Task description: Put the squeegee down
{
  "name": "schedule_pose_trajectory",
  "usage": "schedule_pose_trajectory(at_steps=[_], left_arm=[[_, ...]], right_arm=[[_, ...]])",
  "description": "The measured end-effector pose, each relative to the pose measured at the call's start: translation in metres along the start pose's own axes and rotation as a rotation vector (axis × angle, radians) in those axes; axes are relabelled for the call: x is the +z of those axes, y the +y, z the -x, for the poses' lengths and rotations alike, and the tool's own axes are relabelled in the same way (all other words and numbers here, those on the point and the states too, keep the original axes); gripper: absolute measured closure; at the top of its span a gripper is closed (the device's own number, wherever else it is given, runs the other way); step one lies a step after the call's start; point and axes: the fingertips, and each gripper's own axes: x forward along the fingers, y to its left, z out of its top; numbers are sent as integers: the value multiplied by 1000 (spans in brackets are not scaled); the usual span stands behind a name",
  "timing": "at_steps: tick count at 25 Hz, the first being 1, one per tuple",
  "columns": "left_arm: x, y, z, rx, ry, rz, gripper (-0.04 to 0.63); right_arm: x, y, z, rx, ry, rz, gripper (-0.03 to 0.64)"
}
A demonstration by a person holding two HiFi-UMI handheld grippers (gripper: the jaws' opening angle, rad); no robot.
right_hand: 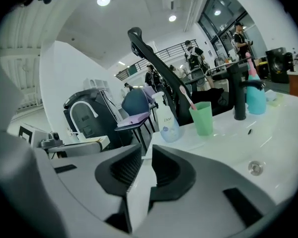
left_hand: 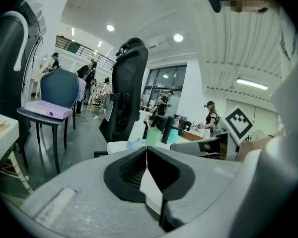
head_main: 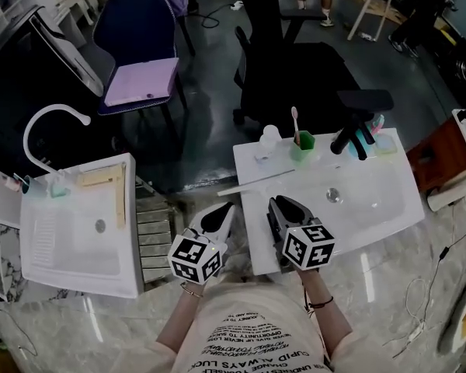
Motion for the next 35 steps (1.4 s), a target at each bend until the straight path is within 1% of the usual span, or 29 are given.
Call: schedule_pose_trajectory(at_steps=[2,5,11,22,28,35], left_arm=[[8,-4,3,-12,-17,-20,572],[17,-6,8,-19,-40,-37,572],[36,-2,18,-7,-91,-68,572],[60,13,41,70,-177,-91,572],[65,19,48,105,-206,-98,572],[65,21,52,130,-211,-98,572]], right_arm=[[9,4,5,7,-25,26,569],[20,9,11,17,-57,52,589],[42,14,21,33,-135,67,600],[71,6,47,26,-292,35,611],[77,0,55,16,-326,34,612],[79,-4,62,7,-340,31,612]])
